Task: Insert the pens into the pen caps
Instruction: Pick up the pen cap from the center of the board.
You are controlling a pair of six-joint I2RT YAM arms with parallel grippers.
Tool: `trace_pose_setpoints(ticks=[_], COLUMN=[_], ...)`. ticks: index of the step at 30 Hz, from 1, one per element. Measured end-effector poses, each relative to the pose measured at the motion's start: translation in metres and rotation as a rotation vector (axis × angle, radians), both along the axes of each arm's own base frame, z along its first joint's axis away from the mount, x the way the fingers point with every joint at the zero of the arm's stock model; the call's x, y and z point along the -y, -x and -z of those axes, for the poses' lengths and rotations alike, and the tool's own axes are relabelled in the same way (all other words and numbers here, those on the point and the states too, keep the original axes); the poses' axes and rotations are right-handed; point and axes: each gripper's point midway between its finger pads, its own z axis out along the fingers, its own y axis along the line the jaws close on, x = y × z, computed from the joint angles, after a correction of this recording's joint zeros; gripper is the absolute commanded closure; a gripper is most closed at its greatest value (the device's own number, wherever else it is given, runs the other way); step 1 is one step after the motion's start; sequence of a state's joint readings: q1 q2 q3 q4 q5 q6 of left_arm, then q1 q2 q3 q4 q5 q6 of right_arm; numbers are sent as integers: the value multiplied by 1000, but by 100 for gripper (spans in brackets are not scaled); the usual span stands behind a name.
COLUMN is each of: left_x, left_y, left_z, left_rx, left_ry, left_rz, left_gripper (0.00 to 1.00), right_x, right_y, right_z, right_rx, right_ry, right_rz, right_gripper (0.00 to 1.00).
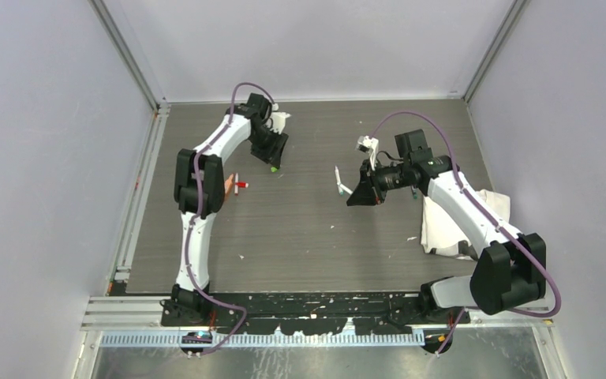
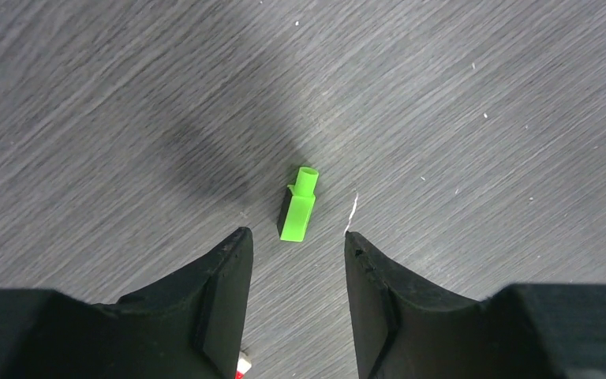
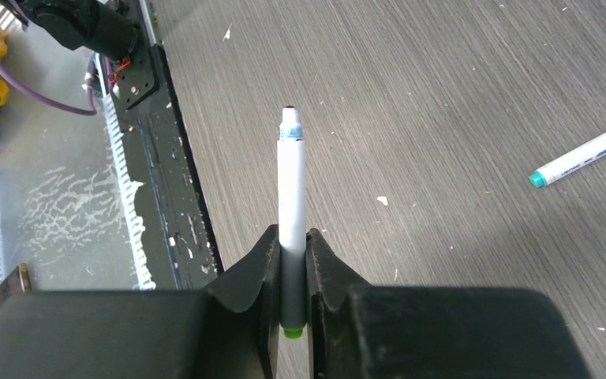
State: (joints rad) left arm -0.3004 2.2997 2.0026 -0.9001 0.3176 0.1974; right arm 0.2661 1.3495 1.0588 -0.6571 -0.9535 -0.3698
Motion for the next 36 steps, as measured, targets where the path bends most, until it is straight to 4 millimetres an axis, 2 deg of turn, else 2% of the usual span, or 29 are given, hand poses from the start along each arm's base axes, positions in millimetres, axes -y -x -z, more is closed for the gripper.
trace_pose_setpoints(ticks=[11,13,18,24,36], left_x=[1,2,2,3,5], left_y=[6,5,5,3,3], left_z=[14,16,23,23,26], left_rx=[-60,-63,-78,-77,-75], left_ry=[3,5,3,4,-24], left_rz=[1,0,-2,-6,-21], left_gripper=[55,60,63,71,72], right_x=[0,0,0,0,0], right_y=[0,-1,-1,-1,-2], right_z=[7,7,7,7,8], right_rx=[-27,-26,-26,-27,-34], right_ry=[12,13,13,13,15], right_rz=[-6,-7,-8,-8,-9], right_gripper=[99,99,99,99,99])
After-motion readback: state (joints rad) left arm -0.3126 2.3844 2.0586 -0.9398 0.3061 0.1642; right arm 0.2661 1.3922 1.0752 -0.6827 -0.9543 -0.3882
